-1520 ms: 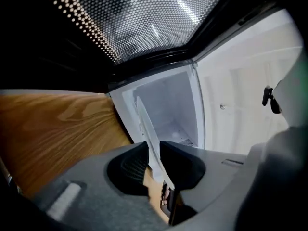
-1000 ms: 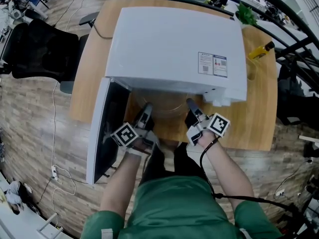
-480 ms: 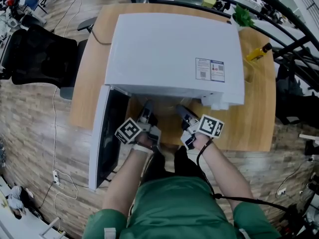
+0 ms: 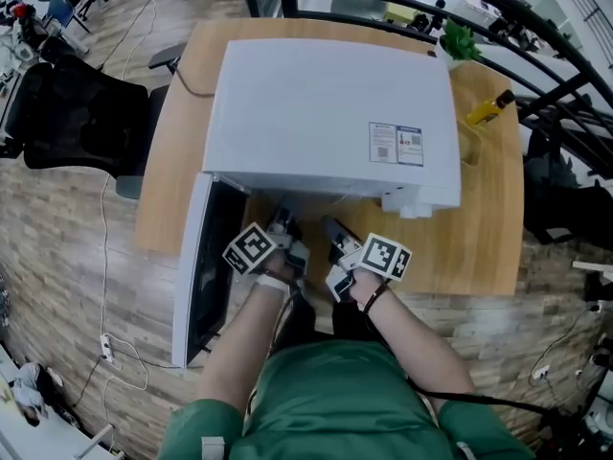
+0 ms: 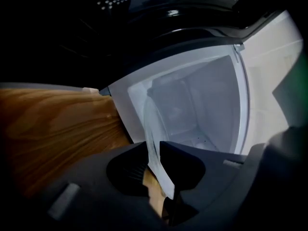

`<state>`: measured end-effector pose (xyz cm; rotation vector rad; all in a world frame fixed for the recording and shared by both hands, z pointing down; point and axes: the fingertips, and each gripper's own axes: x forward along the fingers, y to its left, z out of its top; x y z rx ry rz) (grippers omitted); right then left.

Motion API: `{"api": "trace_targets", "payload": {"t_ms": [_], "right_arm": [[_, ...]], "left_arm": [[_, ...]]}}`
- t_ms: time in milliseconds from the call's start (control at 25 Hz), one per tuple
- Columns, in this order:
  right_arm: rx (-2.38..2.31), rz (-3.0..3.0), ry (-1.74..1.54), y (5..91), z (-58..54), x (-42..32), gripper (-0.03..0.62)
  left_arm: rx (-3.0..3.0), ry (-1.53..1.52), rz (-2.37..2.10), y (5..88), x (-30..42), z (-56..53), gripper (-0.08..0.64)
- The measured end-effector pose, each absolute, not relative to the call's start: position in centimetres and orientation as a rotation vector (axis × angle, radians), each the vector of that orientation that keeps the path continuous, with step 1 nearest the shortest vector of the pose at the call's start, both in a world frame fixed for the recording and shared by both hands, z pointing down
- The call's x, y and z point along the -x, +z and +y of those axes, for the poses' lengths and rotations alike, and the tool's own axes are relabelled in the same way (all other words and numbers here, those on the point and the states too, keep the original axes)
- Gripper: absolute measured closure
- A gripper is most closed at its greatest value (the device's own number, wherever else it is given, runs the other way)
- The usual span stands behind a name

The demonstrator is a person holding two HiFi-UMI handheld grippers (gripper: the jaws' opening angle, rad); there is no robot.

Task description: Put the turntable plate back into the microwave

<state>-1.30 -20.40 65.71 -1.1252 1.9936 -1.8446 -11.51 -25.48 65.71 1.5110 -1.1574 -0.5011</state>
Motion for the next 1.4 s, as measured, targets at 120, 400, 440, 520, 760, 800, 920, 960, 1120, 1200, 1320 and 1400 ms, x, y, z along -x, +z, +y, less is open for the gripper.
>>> {"api": "trace_targets", "payload": {"t_ms": [120,400,440,520,760,800,920,960,1120,1200,1320,1400], "right_arm": [[1.156,1.966,-1.852,65.5,-20.8,1.8,0.536],[1.180,1.914,-1.840,65.5,-21.8,1.3,0.543],[1.186,1.910,-1.835,65.5,-22.1,1.2,0.543],[1.201,1.904,-1.828,65.5,-22.7,0.9,0.543],[1.217,1.908,-1.827,65.6,-23.6,1.4,0.543],[1.212,1.912,-1.831,65.6,-23.6,1.6,0.543],[1.182,1.943,-1.833,65.5,-23.5,2.0,0.538],[1.179,1.961,-1.829,65.4,-23.4,2.0,0.532],[1.234,1.983,-1.821,65.3,-23.2,1.4,0.530],[1.242,1.953,-1.832,65.4,-23.5,1.2,0.546],[1.235,1.908,-1.842,65.5,-23.9,1.2,0.552],[1.244,1.894,-1.839,65.5,-24.2,1.0,0.554]], "left_arm": [[-1.592,-0.401,-1.155,65.4,11.1,-25.2,0.426],[-1.598,-0.316,-1.152,64.7,11.4,-21.5,0.367],[-1.599,-0.321,-1.155,64.4,11.5,-21.4,0.390],[-1.601,-0.334,-1.146,64.0,11.4,-21.7,0.449],[-1.582,-0.274,-1.110,64.5,9.7,-23.2,0.453],[-1.579,-0.268,-1.112,64.6,9.6,-23.4,0.453],[-1.554,-0.270,-1.123,65.0,9.4,-23.9,0.480],[-1.545,-0.274,-1.123,65.1,9.4,-24.0,0.480],[-1.536,-0.277,-1.125,65.2,9.5,-24.2,0.482],[-1.545,-0.273,-1.123,65.2,9.4,-24.3,0.483],[-1.568,-0.246,-1.110,64.9,9.3,-23.9,0.483],[-1.559,-0.258,-1.101,64.7,9.3,-23.7,0.488]]}}
